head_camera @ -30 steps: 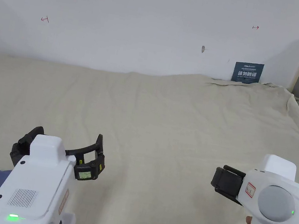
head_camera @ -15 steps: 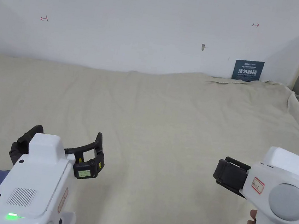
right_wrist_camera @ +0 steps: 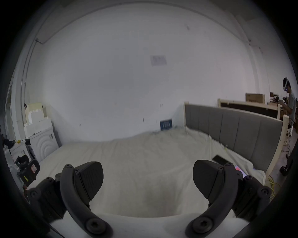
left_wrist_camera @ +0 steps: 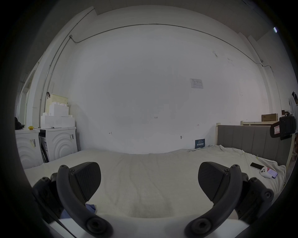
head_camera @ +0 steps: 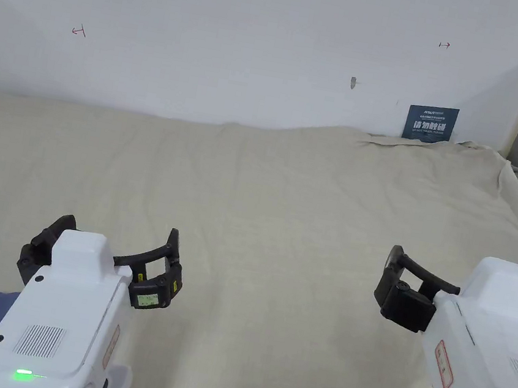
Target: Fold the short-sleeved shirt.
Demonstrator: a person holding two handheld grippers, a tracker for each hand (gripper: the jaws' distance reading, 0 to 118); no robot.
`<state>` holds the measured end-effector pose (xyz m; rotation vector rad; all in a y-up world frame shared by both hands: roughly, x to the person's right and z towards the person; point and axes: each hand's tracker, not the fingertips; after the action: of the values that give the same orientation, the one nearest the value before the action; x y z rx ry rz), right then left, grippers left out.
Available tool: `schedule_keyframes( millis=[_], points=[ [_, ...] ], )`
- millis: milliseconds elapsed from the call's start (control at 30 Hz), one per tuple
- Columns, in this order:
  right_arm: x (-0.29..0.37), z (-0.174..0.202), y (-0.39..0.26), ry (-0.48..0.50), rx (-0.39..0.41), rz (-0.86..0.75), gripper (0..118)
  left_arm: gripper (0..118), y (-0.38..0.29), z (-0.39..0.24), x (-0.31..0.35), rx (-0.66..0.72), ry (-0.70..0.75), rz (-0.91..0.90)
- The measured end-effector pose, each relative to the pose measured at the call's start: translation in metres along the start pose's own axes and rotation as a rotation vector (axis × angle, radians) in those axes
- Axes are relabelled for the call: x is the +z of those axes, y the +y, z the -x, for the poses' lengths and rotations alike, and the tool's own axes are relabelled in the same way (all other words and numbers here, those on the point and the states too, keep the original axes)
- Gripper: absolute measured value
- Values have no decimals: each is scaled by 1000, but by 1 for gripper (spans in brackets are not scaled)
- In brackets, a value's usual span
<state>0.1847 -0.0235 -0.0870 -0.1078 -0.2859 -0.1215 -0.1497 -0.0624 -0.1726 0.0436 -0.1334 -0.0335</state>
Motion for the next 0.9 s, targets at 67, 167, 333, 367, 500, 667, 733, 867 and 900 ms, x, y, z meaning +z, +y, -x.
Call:
schedule_keyframes(
  millis=[67, 167, 333, 367, 500, 667, 733, 867, 900],
  points=[
    [0, 0, -3, 0, 32, -11, 112, 118, 0, 0, 1, 2, -1, -2],
    [3, 2, -5, -28, 71, -67, 112, 118, 1, 0, 2, 1, -1, -6],
    [5, 3, -8, -11, 100, -98, 112, 118, -1, -1, 3, -8, 0, -6],
    [6, 3, -8, -10, 99, -105, 112, 118, -2, -1, 3, -10, 0, -6],
    [7, 3, -7, -2, 99, -109, 112, 118, -1, 0, 3, -7, 9, -8],
    [8, 2, -5, 2, 99, -102, 112, 118, -1, 0, 4, -8, 11, -10],
    [8, 1, -5, 4, 96, -102, 112, 118, -1, 1, 4, -8, 10, -9],
    [8, 1, -5, 6, 99, -101, 112, 118, -1, 2, 5, -3, 12, -9],
    [8, 1, -5, 9, 98, -102, 112, 118, 0, 3, 5, -3, 14, -9]
  ],
)
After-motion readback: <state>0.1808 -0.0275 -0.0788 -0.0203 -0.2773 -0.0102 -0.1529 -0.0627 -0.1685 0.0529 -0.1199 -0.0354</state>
